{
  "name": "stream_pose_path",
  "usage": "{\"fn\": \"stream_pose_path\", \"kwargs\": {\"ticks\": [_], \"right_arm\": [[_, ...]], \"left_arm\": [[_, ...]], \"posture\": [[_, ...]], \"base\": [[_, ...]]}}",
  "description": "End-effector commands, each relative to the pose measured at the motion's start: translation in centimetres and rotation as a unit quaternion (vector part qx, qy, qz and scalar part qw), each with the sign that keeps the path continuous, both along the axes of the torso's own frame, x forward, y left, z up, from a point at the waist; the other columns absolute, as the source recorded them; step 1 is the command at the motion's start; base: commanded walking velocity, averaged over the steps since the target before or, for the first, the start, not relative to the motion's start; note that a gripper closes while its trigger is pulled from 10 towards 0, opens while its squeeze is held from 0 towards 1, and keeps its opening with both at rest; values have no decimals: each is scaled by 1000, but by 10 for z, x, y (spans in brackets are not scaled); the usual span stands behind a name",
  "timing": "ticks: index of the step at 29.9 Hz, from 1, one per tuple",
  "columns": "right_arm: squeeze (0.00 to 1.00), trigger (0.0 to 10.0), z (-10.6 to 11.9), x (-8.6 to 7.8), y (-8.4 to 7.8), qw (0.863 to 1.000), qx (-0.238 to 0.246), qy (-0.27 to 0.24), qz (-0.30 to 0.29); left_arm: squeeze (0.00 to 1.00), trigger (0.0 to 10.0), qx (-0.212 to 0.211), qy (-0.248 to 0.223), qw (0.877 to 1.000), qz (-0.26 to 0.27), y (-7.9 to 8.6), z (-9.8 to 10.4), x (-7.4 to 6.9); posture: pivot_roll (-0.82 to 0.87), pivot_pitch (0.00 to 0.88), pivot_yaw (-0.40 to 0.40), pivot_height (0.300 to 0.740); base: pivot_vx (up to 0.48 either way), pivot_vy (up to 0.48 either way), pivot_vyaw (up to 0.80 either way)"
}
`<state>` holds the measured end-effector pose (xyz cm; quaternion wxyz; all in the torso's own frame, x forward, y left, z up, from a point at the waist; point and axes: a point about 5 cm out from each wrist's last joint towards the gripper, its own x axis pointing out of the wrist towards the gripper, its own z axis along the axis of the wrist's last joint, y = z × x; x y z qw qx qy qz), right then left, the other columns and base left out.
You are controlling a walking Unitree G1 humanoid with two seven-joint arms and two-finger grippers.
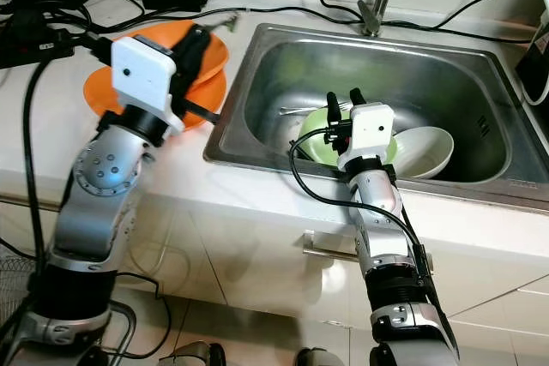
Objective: Kitchen organization
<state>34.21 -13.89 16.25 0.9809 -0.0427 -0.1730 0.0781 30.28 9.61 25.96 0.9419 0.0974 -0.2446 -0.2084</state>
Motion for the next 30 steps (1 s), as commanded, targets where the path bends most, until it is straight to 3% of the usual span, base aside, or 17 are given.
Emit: {"fn": "stream_pose_path", "kwargs": {"ticks": [1, 6, 7, 8, 9, 10, 17, 30], "right_arm": [[1000, 10000, 0, 1, 3, 1000, -20, -2, 6], [1000, 10000, 2, 2, 4, 999, -45, -8, 6], [937, 10000, 3, 3, 5, 999, -53, -10, 6], [286, 10000, 4, 3, 5, 998, -61, -13, 7], [286, 10000, 4, 3, 5, 998, -65, -15, 8], [0, 10000, 6, 3, 6, 997, -76, -19, 9], [0, 10000, 16, 4, 17, 990, -131, -58, 20], [0, 10000, 14, 0, 31, 990, -123, -61, 40]], "left_arm": [[0, 10000, -5, -12, 999, -44, -13, 11, -6], [0, 10000, -12, 11, 998, -67, -17, 5, -6], [0, 10000, -12, 15, 997, -71, -18, 4, -6], [0, 10000, -12, 18, 997, -74, -19, 3, -7], [0, 10000, -12, 20, 997, -76, -19, 3, -7], [0, 10000, -14, 24, 996, -81, -20, 2, -7], [0, 10000, -31, 53, 993, -105, -21, -4, -10], [0, 10000, -46, 73, 986, -140, -21, -6, -15]], "posture": [[-3, 59, -15, 740], [-7, 52, -11, 740], [-7, 52, -11, 740], [-7, 52, -11, 740], [-7, 52, -11, 740], [-7, 52, -11, 740], [-10, 51, -9, 740], [-5, 63, -11, 740]], "base": [[0, 0, 0], [0, 0, 0], [0, 0, 0], [0, 0, 0], [0, 0, 0], [0, 0, 0], [0, 0, 0], [0, 0, 0]]}}
